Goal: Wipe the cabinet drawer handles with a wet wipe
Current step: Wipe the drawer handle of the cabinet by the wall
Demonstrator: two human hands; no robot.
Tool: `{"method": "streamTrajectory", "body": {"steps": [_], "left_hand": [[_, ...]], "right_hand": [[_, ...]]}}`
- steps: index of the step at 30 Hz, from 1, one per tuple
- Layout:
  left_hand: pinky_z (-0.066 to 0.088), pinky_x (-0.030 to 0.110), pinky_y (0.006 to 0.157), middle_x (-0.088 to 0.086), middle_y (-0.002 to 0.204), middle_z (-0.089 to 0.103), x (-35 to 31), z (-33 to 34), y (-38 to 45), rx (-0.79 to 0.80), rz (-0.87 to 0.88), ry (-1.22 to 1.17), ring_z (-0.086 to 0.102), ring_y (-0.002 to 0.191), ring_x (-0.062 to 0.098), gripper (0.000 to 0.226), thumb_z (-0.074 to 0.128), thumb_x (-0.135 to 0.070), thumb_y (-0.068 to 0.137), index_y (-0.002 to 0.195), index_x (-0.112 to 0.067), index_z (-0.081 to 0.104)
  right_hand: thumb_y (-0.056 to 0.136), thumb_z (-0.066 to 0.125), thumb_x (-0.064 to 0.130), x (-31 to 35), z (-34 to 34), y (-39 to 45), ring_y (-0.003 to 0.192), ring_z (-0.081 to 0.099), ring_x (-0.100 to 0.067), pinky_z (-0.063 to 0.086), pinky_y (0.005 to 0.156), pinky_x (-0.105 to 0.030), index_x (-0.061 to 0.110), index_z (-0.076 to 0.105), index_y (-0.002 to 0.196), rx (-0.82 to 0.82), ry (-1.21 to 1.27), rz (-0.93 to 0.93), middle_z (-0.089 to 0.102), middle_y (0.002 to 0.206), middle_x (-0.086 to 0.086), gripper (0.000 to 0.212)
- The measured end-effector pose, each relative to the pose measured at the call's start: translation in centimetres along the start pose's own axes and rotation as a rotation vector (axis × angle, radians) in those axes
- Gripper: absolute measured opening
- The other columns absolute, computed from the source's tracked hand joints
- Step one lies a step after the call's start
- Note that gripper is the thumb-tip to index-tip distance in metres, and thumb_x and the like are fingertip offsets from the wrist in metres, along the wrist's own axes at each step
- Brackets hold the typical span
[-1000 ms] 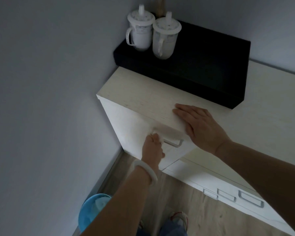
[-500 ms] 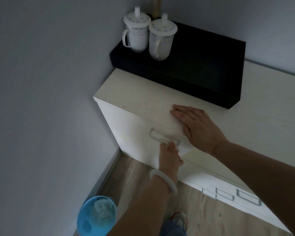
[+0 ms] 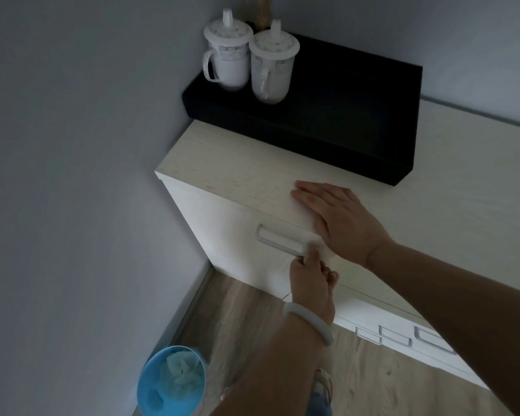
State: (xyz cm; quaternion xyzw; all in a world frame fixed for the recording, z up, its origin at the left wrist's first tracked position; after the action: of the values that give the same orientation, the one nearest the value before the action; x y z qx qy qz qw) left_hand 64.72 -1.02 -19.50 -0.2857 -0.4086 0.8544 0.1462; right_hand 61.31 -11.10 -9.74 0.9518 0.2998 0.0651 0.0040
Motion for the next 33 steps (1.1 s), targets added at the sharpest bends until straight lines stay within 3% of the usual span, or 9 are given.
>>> {"method": "streamTrajectory", "body": {"steps": [12,15,18,25,29,33], "left_hand": [[0.041,0.021,0.05,0.0,0.063,0.046,-1.0,-0.1,0.2,0.023,0.08,-0.015,0.04,0.051,0.008,0.003,0.051,-0.009,0.099,0.098,-0.012,0.049],[0.04,0.022,0.05,0.001,0.062,0.045,-1.1,-0.7,0.0,-0.032,0.128,-0.033,0.038,0.051,0.01,0.003,0.055,-0.01,0.097,0.098,-0.01,0.053],[0.039,0.021,0.047,0.002,0.059,0.045,-1.3,-1.1,0.3,-0.064,0.09,-0.064,0.038,0.048,0.01,0.006,0.057,-0.006,0.095,0.092,-0.008,0.053],[0.032,0.019,0.042,-0.003,0.055,0.041,-6.1,-2.8,1.1,0.193,0.071,0.279,0.033,0.046,0.007,0.015,0.058,0.001,0.092,0.08,-0.009,0.057],[0.03,0.019,0.04,0.001,0.055,0.035,-10.4,-4.4,2.5,0.158,0.098,0.336,0.03,0.041,0.008,0.036,0.059,0.002,0.091,0.058,-0.011,0.053],[0.034,0.019,0.042,0.001,0.055,0.036,-11.5,-5.1,2.5,0.13,0.116,0.367,0.029,0.043,0.009,0.036,0.06,-0.002,0.092,0.058,-0.01,0.052]], "right_hand": [[0.093,0.027,0.027,0.1,-0.3,0.0,0.139,0.032,-0.013,0.021,0.115,-0.034,0.023,0.036,0.147,-0.022,0.03,-0.005,0.034,0.154,0.004,0.055],[0.094,0.027,0.027,0.0,-0.3,0.0,0.139,0.032,-0.013,0.022,0.116,-0.035,0.024,0.035,0.147,-0.026,0.036,-0.004,0.034,0.154,0.005,0.054],[0.094,0.027,0.027,0.1,-0.4,0.0,0.139,0.032,-0.012,0.02,0.115,-0.032,0.024,0.035,0.147,-0.035,0.043,-0.011,0.035,0.153,0.005,0.053],[0.095,0.03,0.028,-0.1,-0.4,-0.1,0.138,0.033,-0.012,0.018,0.113,-0.028,0.025,0.037,0.147,-0.044,0.041,-0.019,0.035,0.153,0.008,0.052],[0.096,0.029,0.029,-0.2,-0.2,-0.1,0.138,0.032,-0.011,0.019,0.114,-0.029,0.027,0.035,0.147,-0.036,0.027,-0.003,0.034,0.153,0.009,0.051],[0.096,0.029,0.028,-0.1,-0.2,0.0,0.138,0.033,-0.012,0.019,0.114,-0.029,0.027,0.035,0.147,-0.034,0.01,0.001,0.034,0.153,0.008,0.052]]}}
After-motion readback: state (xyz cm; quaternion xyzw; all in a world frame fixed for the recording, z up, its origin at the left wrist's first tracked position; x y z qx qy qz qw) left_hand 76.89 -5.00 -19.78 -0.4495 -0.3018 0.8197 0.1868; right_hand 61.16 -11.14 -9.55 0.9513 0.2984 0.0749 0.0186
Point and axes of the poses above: each hand's wrist, its own y-axis towards the middle knuckle, its own z-axis out of the palm, x = y × z, the point moved 9 cm from there along y, towards the middle knuckle
